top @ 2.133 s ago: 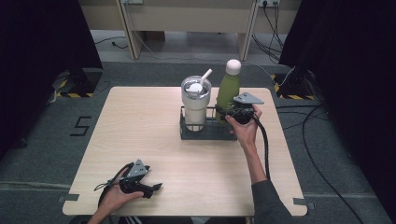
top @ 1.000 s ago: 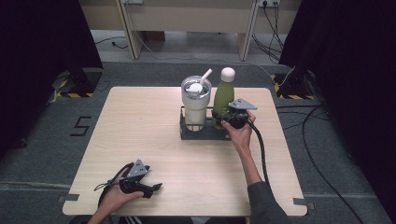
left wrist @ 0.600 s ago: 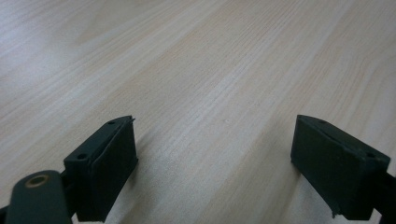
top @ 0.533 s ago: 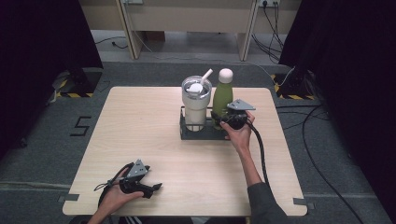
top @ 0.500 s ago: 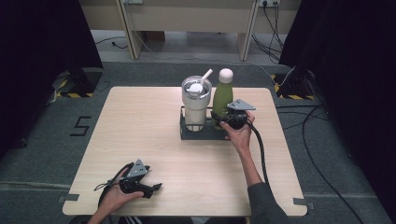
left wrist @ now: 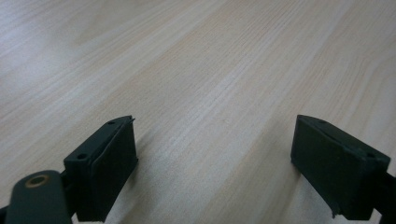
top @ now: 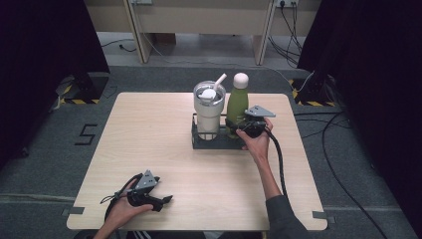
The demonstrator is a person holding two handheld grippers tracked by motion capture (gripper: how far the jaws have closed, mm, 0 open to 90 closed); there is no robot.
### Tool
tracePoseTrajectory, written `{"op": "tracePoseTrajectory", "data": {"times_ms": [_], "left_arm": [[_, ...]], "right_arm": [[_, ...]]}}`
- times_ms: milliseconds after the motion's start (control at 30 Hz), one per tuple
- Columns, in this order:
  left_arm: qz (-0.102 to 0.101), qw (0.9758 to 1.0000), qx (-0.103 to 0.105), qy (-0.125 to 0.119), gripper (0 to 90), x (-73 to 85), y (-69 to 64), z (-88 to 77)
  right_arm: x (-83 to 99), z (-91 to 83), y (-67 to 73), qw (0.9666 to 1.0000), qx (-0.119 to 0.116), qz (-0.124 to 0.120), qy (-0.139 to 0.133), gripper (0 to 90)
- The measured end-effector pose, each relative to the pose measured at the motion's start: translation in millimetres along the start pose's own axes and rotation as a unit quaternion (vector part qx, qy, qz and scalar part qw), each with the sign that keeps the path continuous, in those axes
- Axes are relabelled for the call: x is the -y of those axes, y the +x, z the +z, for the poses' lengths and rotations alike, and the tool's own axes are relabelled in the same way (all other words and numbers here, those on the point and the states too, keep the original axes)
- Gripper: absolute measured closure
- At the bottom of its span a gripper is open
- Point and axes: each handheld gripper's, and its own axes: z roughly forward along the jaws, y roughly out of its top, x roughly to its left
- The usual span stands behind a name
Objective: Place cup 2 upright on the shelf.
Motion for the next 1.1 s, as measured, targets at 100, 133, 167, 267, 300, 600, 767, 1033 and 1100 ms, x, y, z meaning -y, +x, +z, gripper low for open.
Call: {"op": "tracePoseTrajectory", "data": {"times_ms": [100,133,167,267,300,600,767,1033,1100], "left_arm": [[0.0,1.0,-0.001,0.0,13.5,0.0,-0.1,0.0],[0.0,1.0,0.0,0.0,13.5,0.0,-0.1,0.0],[-0.001,1.0,0.0,0.0,13.5,0.0,-0.1,0.1],[0.0,1.0,0.0,0.0,13.5,0.0,0.0,0.0],[0.0,1.0,0.0,0.0,13.5,0.0,0.0,0.0],[0.0,1.0,-0.001,0.0,13.5,0.0,0.0,0.0],[0.0,1.0,-0.001,0.0,13.4,0.0,0.0,0.0],[0.0,1.0,-0.001,0.0,13.5,0.0,-0.1,0.0],[0.0,1.0,-0.001,0.0,13.4,0.0,-0.1,0.0]], "right_arm": [[-2.0,-5.6,-0.8,1.0,0.005,-0.003,-0.002,14.9],[-2.1,-7.1,-0.3,1.0,0.005,-0.002,0.0,15.1],[-2.0,-8.8,0.4,1.0,0.006,-0.001,0.0,15.1],[-1.6,-15.8,1.9,0.9999,0.009,-0.008,-0.005,15.0],[-1.1,-18.0,2.0,0.9999,0.007,-0.006,-0.008,14.9],[1.3,-40.1,2.2,0.9997,0.016,-0.004,-0.018,14.9],[2.3,-48.3,3.1,0.9995,0.015,-0.007,-0.028,14.9],[5.1,-60.3,7.6,0.9994,0.019,-0.009,-0.028,14.9],[7.1,-63.1,9.0,0.9993,0.02,-0.01,-0.029,14.9]]}}
